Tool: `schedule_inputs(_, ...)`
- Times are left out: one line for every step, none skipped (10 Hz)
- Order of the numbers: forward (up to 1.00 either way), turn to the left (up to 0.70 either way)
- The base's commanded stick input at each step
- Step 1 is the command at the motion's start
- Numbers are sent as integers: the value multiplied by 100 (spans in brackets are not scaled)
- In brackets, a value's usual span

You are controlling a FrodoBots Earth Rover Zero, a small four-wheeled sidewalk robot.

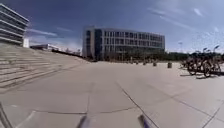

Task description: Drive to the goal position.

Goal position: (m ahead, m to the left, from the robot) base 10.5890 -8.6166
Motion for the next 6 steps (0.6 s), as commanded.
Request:
schedule_inputs(70,0)
schedule_inputs(70,0)
schedule_inputs(70,0)
schedule_inputs(70,0)
schedule_inputs(70,0)
schedule_inputs(70,0)
